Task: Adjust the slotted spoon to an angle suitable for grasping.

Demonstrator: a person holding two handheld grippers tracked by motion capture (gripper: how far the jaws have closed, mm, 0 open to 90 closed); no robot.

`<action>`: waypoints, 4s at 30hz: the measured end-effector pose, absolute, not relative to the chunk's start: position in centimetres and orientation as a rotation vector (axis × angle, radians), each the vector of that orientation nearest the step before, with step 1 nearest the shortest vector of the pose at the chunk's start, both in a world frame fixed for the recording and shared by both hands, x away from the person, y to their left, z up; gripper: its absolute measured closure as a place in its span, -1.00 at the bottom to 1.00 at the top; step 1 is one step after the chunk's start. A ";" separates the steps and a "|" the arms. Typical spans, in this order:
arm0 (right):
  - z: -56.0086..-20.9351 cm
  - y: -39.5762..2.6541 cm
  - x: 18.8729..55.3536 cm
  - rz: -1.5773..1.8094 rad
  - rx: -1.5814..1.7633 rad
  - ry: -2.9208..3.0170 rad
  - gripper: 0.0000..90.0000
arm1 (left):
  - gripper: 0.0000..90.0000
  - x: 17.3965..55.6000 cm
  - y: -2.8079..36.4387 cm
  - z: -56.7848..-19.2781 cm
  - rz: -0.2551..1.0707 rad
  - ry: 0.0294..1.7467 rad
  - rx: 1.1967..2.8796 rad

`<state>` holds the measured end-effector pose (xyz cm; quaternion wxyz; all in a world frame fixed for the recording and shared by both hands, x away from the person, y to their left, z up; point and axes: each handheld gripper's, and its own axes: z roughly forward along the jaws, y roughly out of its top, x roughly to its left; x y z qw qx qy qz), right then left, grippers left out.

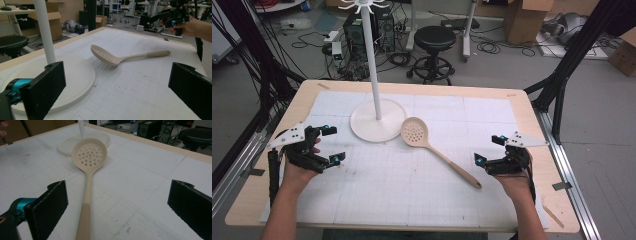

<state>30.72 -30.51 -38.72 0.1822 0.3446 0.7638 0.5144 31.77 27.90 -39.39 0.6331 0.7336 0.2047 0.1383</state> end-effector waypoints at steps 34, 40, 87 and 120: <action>-38.4 -27.0 31.2 1.330 0.904 2.261 -0.90 | -0.96 31.6 28.1 -39.3 0.320 0.473 1.678; -39.8 -23.8 33.1 1.157 0.909 2.410 -0.63 | -0.96 31.6 28.0 -39.3 0.318 0.473 1.692; -42.7 -15.4 32.5 0.909 0.491 2.916 0.66 | -0.96 31.7 27.9 -39.4 0.315 0.474 1.699; -42.9 -20.6 29.4 0.918 0.484 2.882 0.49 | -0.96 31.7 28.3 -39.3 0.324 0.479 1.683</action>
